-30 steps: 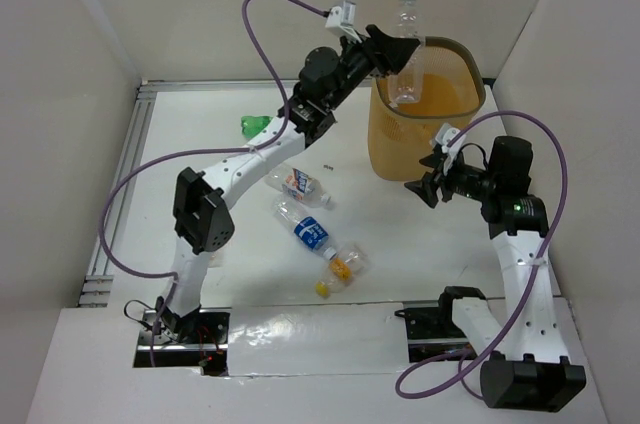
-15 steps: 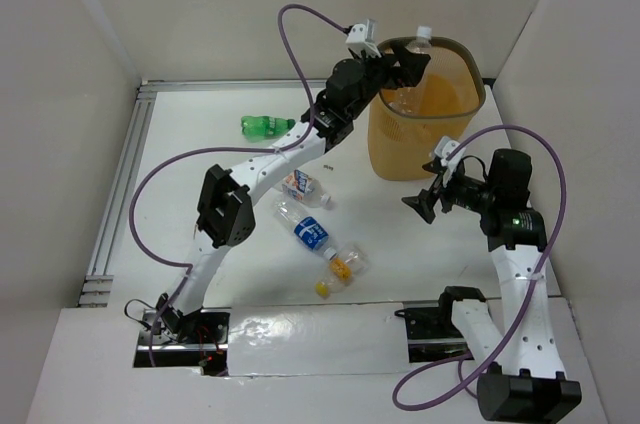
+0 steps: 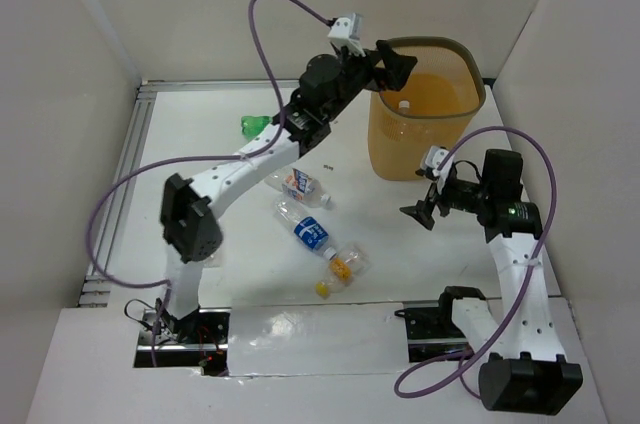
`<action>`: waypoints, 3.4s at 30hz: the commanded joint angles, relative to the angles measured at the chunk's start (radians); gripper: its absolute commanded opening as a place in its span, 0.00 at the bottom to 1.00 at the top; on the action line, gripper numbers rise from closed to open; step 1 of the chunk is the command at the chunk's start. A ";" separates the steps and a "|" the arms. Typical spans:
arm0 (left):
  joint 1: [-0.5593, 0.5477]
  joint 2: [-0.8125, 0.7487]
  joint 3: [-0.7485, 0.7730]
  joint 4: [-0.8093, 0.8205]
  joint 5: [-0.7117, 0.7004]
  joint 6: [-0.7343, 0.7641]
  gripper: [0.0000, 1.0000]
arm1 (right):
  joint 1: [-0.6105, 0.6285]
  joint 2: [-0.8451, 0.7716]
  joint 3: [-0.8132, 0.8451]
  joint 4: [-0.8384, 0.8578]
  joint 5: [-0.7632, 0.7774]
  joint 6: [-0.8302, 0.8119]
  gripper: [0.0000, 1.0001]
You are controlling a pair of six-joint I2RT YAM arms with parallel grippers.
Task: Put the plastic bottles in the bin
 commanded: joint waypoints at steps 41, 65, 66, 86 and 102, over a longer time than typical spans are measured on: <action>0.010 -1.498 -1.218 -1.162 -0.580 -0.177 1.00 | 0.795 0.925 0.381 0.496 0.692 0.553 0.99; 0.010 -1.499 -1.271 -1.213 -0.488 -0.282 1.00 | 0.813 1.177 0.495 0.547 0.674 0.579 0.70; 0.010 -1.499 -1.284 -1.195 -0.488 -0.282 1.00 | 0.813 1.177 0.495 0.547 0.665 0.570 0.65; 0.010 -1.387 -1.327 -1.126 -0.476 -0.235 0.90 | 0.632 0.888 0.871 0.236 0.392 0.538 0.19; 0.010 -1.228 -1.319 -0.906 -0.335 -0.296 0.99 | 0.252 0.726 0.925 0.306 0.430 0.674 0.19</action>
